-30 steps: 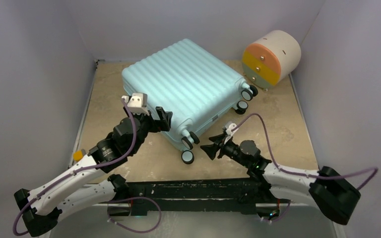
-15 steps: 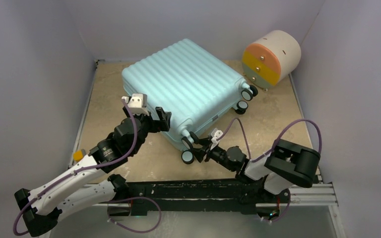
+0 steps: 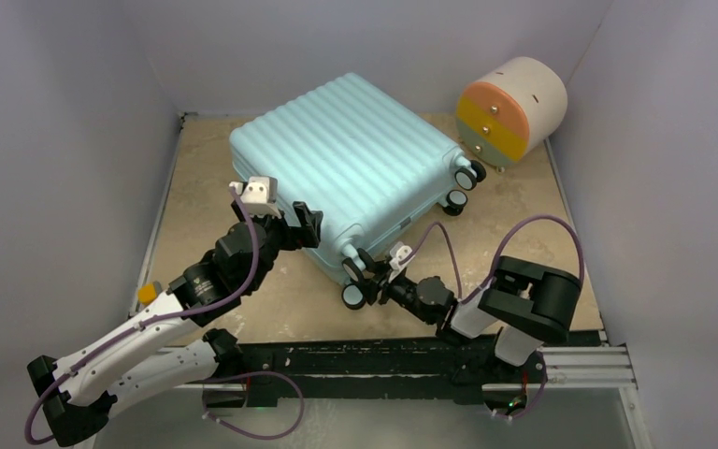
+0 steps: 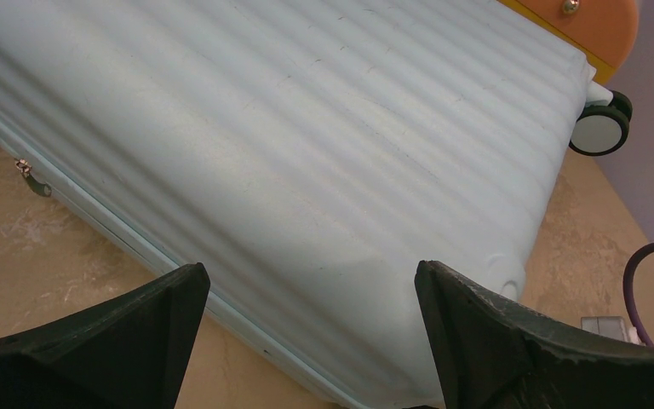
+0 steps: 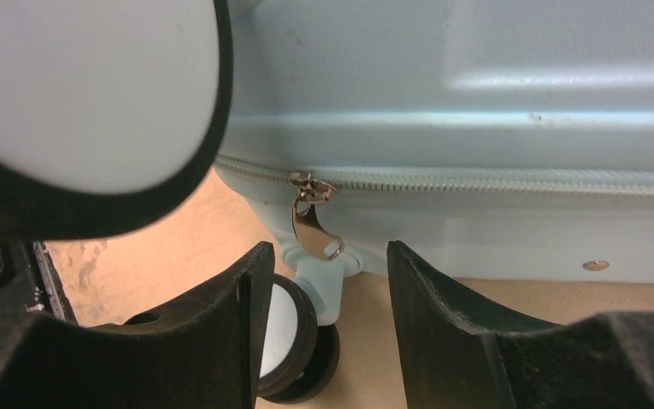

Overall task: Pack the luggage
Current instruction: Zip the luggage at the center of the board.

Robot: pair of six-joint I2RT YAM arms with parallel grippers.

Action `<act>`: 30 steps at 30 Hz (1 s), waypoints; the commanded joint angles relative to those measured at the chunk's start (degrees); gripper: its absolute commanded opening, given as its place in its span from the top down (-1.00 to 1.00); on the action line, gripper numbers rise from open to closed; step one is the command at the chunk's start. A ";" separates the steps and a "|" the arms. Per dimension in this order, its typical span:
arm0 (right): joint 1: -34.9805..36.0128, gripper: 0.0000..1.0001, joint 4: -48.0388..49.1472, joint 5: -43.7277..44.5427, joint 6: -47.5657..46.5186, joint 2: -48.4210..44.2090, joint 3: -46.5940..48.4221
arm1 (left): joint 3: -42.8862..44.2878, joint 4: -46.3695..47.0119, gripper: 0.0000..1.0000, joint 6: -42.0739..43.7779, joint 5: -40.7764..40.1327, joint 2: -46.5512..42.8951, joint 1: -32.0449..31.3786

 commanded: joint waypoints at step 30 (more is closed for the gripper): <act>0.52 0.52 17.74 8.36 -1.18 -1.07 5.85 | -0.54 -0.01 -0.95 -0.55 0.25 -0.82 0.40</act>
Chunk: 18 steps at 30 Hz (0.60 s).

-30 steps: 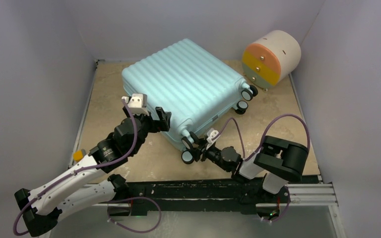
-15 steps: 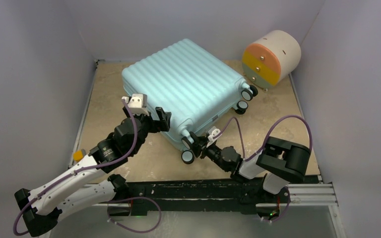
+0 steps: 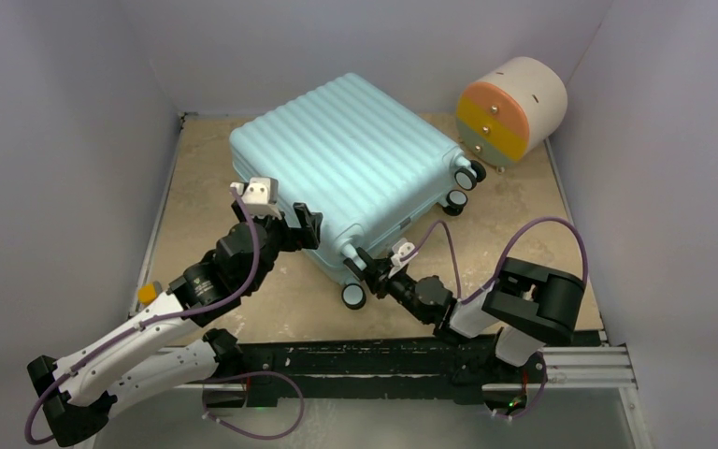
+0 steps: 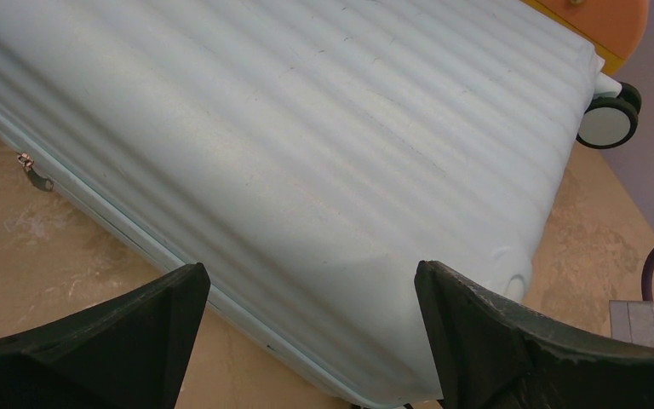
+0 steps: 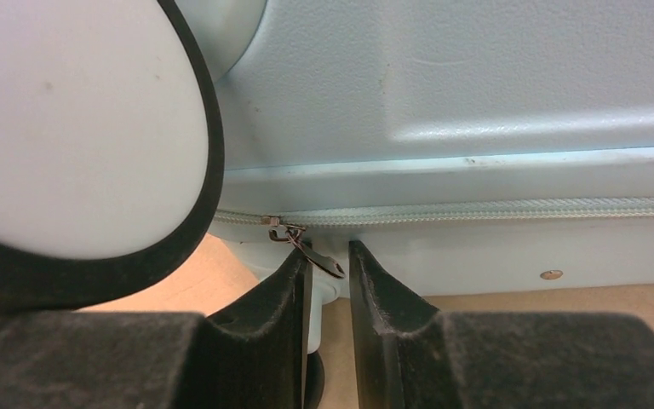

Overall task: Pack the luggage
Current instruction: Zip the luggage at the center of the board.

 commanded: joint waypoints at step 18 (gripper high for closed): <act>-0.01 1.00 17.48 16.35 -5.58 -1.78 1.59 | -0.41 0.02 -0.95 -0.64 -0.30 -1.53 0.39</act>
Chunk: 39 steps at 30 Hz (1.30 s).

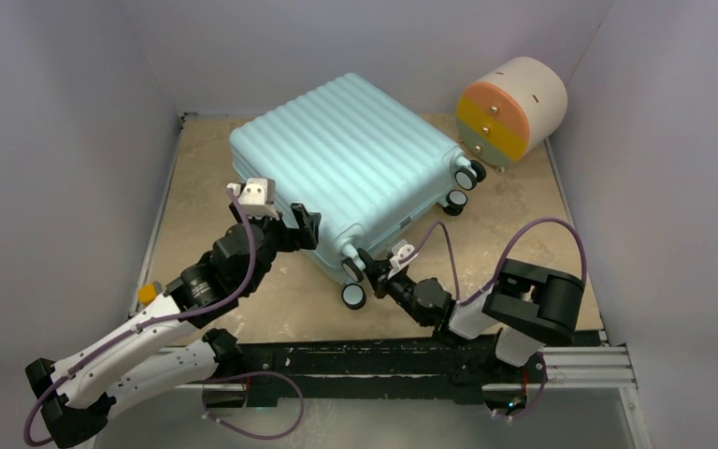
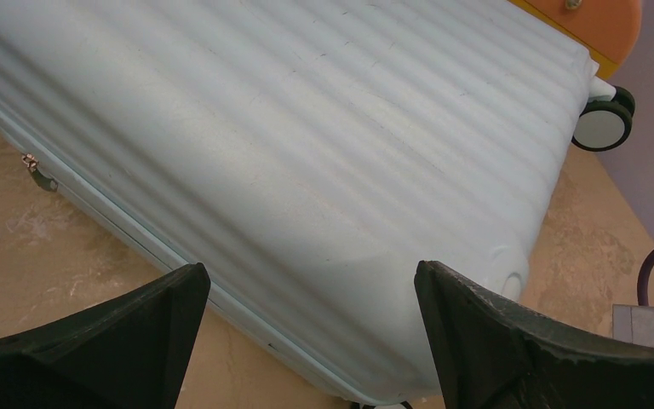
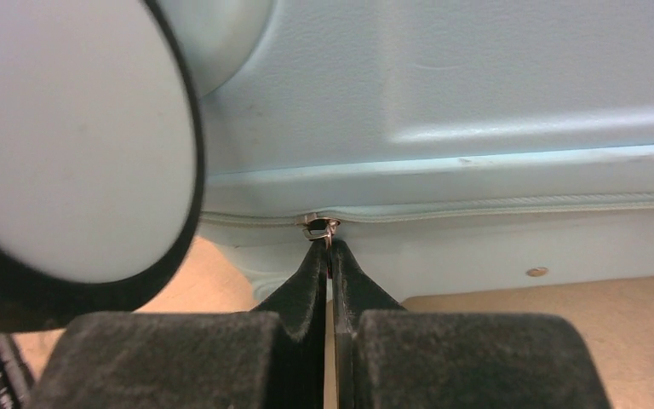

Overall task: Pack the luggage
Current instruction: Zip the luggage at the center of the board.

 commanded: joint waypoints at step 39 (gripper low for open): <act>-7.53 1.00 -6.68 6.91 -10.46 -14.80 4.53 | 32.21 -45.28 -1.00 -55.22 -7.06 26.81 -23.04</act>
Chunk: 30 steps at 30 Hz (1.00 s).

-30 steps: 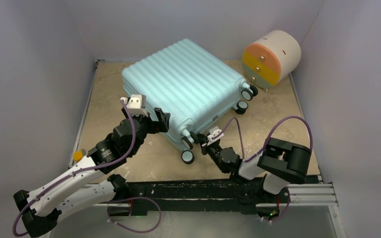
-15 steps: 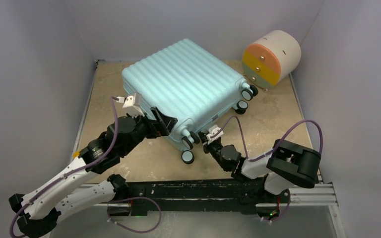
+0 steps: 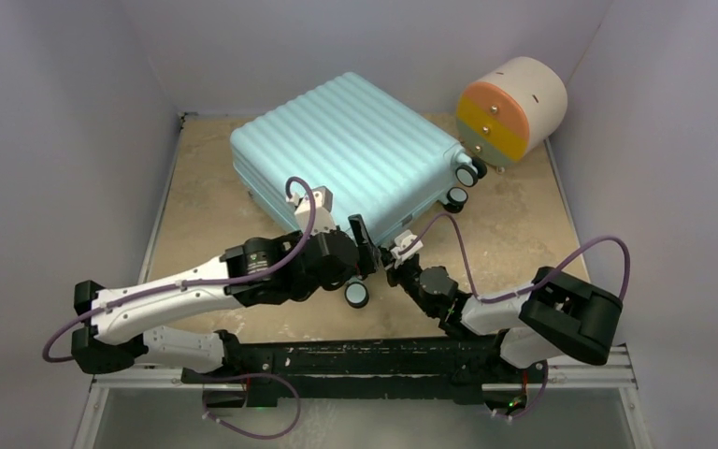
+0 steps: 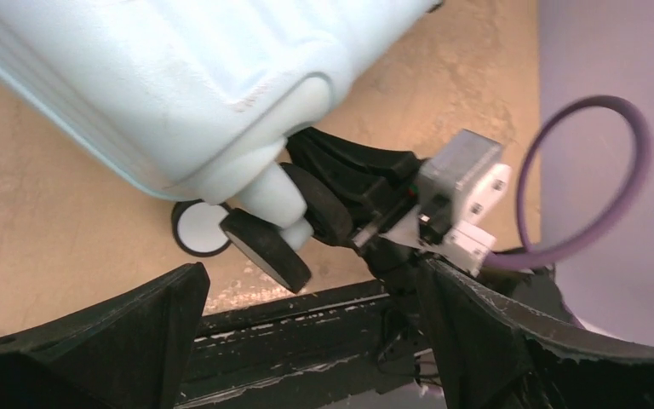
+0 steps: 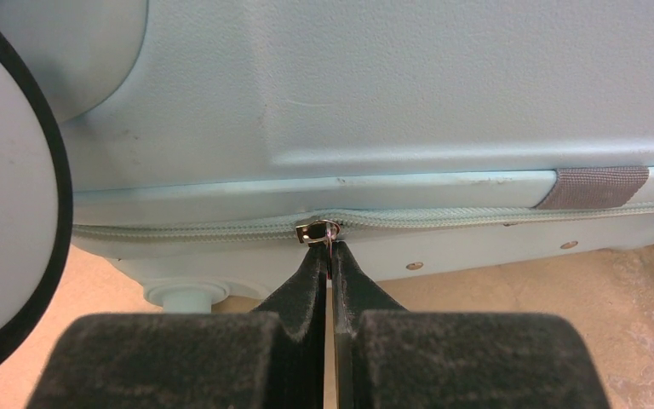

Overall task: Pack the luggage
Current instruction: Zip the luggage at the center of the board.

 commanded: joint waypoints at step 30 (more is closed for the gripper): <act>-2.08 1.00 6.68 4.04 0.46 -7.65 2.62 | 2.35 -10.54 0.38 -12.78 -2.44 11.92 7.78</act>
